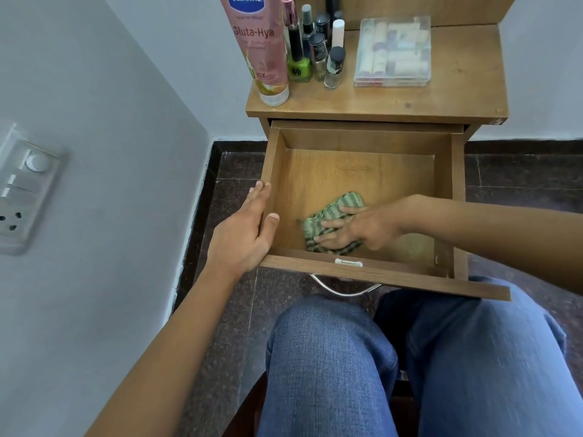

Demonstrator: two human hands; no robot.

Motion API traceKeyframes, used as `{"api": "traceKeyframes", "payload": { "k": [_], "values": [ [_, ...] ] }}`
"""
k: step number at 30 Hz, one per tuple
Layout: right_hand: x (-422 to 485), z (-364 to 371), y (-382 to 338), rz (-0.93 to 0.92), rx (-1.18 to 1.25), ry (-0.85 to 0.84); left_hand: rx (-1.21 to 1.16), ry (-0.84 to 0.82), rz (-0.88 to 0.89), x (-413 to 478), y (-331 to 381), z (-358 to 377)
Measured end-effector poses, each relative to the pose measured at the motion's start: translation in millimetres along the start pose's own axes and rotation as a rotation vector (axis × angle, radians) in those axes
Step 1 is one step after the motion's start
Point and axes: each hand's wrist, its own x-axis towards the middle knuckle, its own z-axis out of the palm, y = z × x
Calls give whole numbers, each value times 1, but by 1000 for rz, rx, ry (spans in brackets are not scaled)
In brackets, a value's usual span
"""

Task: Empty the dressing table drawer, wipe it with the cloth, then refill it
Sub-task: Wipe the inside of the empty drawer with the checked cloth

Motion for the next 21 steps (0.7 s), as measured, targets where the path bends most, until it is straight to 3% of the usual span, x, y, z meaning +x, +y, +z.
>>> {"api": "traceKeyframes", "payload": {
  "k": [13, 21],
  "values": [
    [32, -39, -12, -47, -189, -71, 24, 19, -3, 0, 2, 0],
    [54, -30, -39, -23, -204, 214, 41, 9, -9, 2, 1, 0]
  ]
}}
